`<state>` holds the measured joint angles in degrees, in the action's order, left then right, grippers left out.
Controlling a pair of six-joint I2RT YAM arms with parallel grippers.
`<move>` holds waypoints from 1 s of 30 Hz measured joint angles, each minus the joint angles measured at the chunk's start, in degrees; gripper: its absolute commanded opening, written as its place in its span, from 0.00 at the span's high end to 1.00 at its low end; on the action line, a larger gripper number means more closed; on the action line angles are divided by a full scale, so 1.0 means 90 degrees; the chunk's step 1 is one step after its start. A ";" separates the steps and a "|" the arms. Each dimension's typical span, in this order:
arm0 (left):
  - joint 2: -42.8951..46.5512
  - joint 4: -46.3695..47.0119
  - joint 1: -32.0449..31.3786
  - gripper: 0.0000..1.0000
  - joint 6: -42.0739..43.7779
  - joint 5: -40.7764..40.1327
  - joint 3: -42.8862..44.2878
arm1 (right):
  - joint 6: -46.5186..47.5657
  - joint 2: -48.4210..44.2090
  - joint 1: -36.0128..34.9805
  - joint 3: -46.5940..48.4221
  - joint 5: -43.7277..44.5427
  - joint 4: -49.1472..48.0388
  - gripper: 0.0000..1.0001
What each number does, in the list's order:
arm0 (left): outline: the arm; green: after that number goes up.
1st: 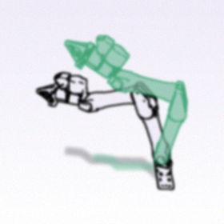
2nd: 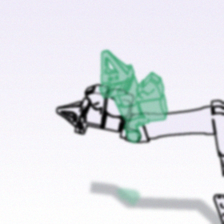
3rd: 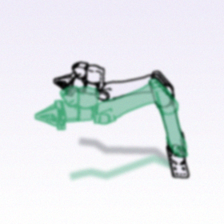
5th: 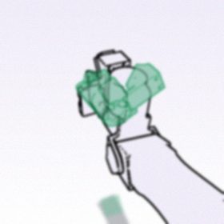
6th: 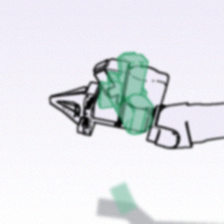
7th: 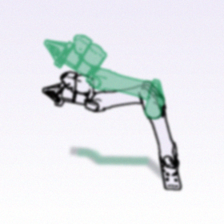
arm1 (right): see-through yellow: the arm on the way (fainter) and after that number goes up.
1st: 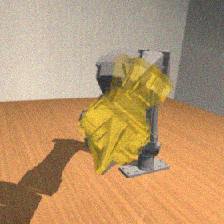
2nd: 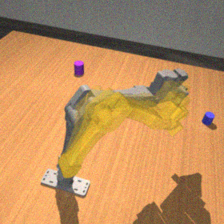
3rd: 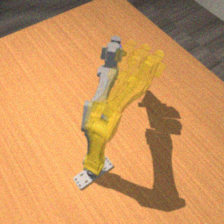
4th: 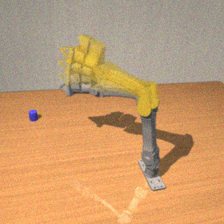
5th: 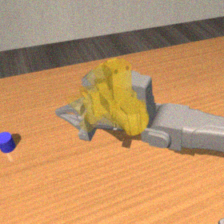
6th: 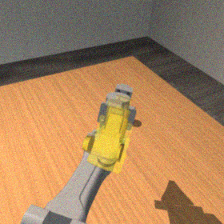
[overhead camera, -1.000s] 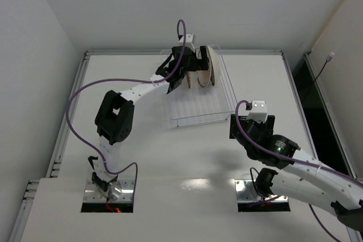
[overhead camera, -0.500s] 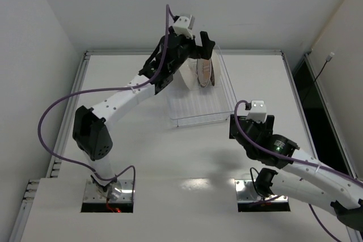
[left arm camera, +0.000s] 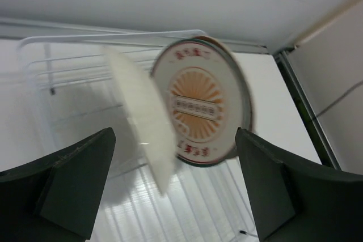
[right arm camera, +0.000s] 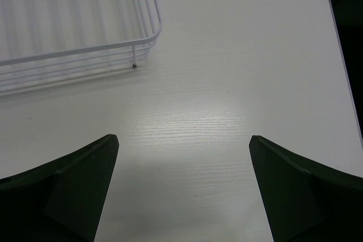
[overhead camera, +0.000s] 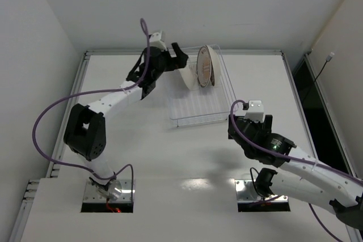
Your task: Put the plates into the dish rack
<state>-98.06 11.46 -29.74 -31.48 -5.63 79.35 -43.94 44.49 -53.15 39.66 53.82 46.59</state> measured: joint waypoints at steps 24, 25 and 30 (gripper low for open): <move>-0.1001 0.1668 0.1185 0.43 -0.2560 0.1897 -0.0391 | 0.0002 0.0136 0.0000 0.0000 0.0002 0.0000 0.00; -0.1013 0.1656 0.1185 0.43 -0.2562 0.1906 -0.0372 | 0.0002 0.0136 0.0000 0.0000 0.0002 0.0000 0.00; -0.1105 0.1620 0.1185 0.46 -0.2562 0.1977 -0.0287 | 0.0002 0.0136 0.0000 0.0000 0.0002 0.0000 0.00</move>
<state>-108.01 26.04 -19.07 -54.54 12.16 76.77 -43.92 45.71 -53.15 39.66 53.84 46.59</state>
